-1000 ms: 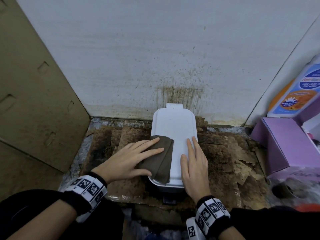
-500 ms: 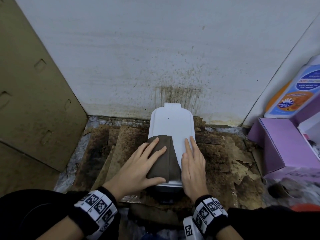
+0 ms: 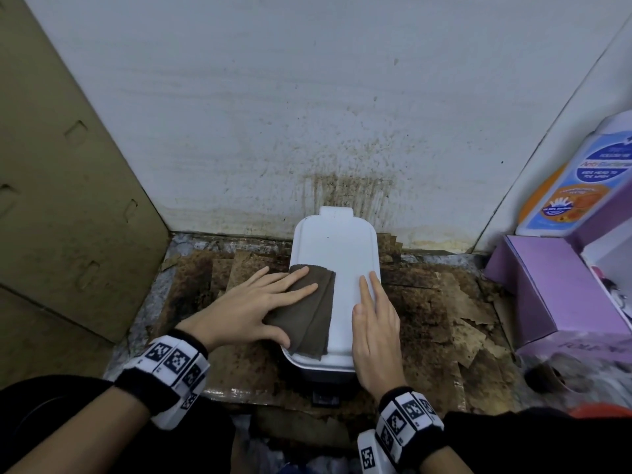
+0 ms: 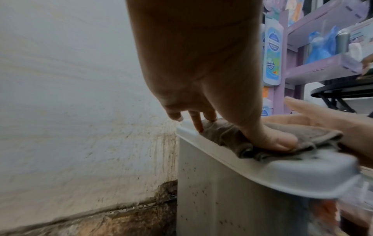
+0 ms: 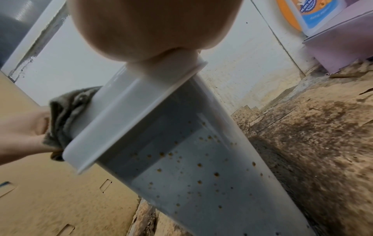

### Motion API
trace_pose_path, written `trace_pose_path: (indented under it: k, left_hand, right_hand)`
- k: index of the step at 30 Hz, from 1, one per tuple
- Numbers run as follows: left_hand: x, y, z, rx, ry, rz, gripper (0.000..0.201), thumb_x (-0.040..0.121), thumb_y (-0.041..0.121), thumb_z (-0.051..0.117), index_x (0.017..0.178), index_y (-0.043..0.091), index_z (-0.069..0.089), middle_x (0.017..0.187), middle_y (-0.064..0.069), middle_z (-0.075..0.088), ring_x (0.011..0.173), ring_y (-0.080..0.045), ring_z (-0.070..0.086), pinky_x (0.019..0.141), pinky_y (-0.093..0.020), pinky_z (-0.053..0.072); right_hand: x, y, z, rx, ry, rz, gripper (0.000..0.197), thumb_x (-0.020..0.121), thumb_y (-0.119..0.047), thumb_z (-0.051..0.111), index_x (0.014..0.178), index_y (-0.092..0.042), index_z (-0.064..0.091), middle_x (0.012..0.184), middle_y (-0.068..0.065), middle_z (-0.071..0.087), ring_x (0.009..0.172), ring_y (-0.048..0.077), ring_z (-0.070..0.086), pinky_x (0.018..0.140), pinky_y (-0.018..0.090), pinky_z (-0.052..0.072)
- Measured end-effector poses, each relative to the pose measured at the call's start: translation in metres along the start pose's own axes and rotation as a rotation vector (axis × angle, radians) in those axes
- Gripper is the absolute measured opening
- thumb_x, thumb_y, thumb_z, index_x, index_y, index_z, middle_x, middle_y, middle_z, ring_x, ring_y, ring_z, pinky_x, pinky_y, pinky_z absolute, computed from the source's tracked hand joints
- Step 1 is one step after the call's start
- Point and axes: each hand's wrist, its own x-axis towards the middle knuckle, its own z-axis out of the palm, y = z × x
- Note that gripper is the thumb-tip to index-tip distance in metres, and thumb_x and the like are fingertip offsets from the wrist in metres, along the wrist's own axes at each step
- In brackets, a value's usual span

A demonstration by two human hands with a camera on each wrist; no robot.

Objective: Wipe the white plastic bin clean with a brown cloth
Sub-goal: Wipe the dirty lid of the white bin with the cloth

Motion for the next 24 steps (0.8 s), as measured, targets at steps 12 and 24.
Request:
trace_pose_path:
  k: [12, 24]
  left_hand:
    - [0.000, -0.001, -0.003, -0.199, -0.066, 0.017, 0.098, 0.090, 0.058, 0.065, 0.158, 0.051, -0.005, 0.165, 0.021, -0.028, 0.155, -0.004, -0.018, 0.125, -0.027, -0.001]
    - [0.013, 0.072, 0.039, -0.364, 0.150, -0.306, 0.075, 0.099, 0.066, 0.014, 0.157, 0.035, -0.021, 0.156, 0.019, -0.045, 0.146, -0.006, -0.040, 0.126, -0.033, -0.010]
  right_hand:
    - [0.000, 0.001, 0.001, 0.002, 0.011, -0.007, 0.059, 0.105, -0.049, 0.012, 0.160, -0.030, 0.018, 0.168, -0.017, 0.006, 0.148, -0.008, 0.006, 0.121, 0.021, 0.005]
    - [-0.002, 0.002, -0.001, 0.043, 0.005, -0.001, 0.058, 0.105, -0.051, 0.011, 0.160, -0.033, 0.017, 0.167, -0.020, 0.005, 0.150, -0.004, 0.009, 0.123, 0.031, 0.013]
